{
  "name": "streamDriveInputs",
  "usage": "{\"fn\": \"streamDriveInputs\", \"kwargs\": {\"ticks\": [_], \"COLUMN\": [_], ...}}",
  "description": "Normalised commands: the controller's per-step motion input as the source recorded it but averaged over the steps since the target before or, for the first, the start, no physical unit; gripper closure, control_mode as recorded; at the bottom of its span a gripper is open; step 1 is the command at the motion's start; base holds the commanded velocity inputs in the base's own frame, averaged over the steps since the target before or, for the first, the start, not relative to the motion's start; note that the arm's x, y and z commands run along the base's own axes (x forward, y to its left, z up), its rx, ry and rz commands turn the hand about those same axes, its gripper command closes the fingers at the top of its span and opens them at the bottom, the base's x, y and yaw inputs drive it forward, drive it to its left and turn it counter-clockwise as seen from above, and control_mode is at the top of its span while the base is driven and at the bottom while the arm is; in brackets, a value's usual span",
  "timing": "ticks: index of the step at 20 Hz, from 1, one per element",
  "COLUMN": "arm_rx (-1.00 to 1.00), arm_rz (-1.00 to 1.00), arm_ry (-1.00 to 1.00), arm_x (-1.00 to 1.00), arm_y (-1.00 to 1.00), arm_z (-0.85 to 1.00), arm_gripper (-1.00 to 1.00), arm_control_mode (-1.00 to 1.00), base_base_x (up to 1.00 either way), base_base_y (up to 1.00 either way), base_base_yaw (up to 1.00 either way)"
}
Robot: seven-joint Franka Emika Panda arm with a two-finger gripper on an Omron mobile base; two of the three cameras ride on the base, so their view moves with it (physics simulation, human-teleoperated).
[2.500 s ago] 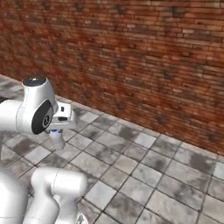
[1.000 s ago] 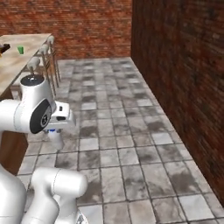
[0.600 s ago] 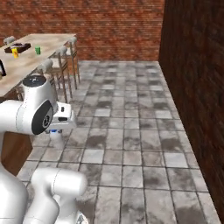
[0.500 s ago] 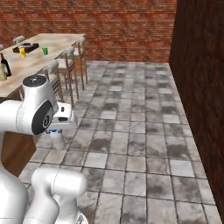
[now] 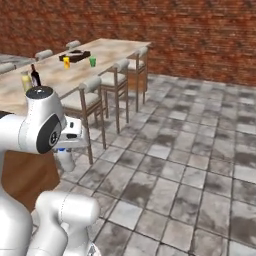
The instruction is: Place the drinks on the dining counter in a tight cluster.
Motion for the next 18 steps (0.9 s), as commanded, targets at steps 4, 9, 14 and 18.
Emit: {"fn": "streamDriveInputs", "kwargs": {"ticks": [4, 9, 14, 18], "arm_rx": [0.00, 0.00, 0.00, 0.00], "arm_rz": [0.00, 0.00, 0.00, 0.00], "arm_ry": [0.00, 0.00, 0.00, 0.00], "arm_x": [0.00, 0.00, 0.00, 0.00], "arm_y": [0.00, 0.00, 0.00, 0.00], "arm_z": [0.00, 0.00, 0.00, 0.00], "arm_gripper": [1.00, 1.00, 1.00, 1.00], "arm_control_mode": [1.00, 1.00, 1.00, 1.00], "base_base_x": [1.00, 0.98, 0.89, 0.88], "base_base_y": [-0.33, -0.33, -0.35, -0.35], "base_base_yaw": [0.49, 0.51, 0.54, 0.51]}}
